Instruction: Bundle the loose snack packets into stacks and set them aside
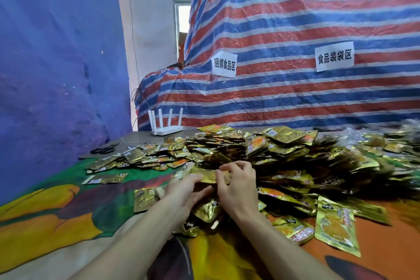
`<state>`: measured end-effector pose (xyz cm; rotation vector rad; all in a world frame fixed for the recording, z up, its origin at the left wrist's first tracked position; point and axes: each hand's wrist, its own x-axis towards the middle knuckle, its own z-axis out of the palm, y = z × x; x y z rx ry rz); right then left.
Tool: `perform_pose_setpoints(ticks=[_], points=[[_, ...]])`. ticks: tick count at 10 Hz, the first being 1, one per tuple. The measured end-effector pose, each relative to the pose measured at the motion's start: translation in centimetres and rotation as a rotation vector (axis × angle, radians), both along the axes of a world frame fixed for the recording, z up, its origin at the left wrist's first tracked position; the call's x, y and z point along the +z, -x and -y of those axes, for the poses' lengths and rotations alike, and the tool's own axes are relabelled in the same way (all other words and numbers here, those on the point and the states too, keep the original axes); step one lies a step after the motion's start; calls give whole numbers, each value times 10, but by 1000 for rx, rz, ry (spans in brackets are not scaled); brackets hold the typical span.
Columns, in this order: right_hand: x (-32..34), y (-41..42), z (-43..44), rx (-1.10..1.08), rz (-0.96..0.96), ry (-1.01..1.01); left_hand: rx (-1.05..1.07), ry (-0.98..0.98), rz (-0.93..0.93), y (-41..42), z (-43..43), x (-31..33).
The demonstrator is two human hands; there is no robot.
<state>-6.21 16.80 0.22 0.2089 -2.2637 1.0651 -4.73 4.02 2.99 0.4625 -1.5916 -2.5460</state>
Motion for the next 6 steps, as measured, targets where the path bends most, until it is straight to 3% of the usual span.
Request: perform_pose_setpoints(ticks=[1, 2, 3, 5, 6], points=[[-1, -2, -5, -28, 116, -127, 6, 864, 181, 3, 0, 12], [2, -5, -5, -31, 128, -229, 39, 1513, 262, 0, 6, 20], [7, -9, -3, -53, 102, -320, 70, 1641, 278, -11, 8, 17], [27, -19, -11, -42, 20, -246, 88, 1394, -75, -53, 12, -2], [41, -31, -17, 22, -83, -166, 116, 1149, -226, -86, 14, -2]])
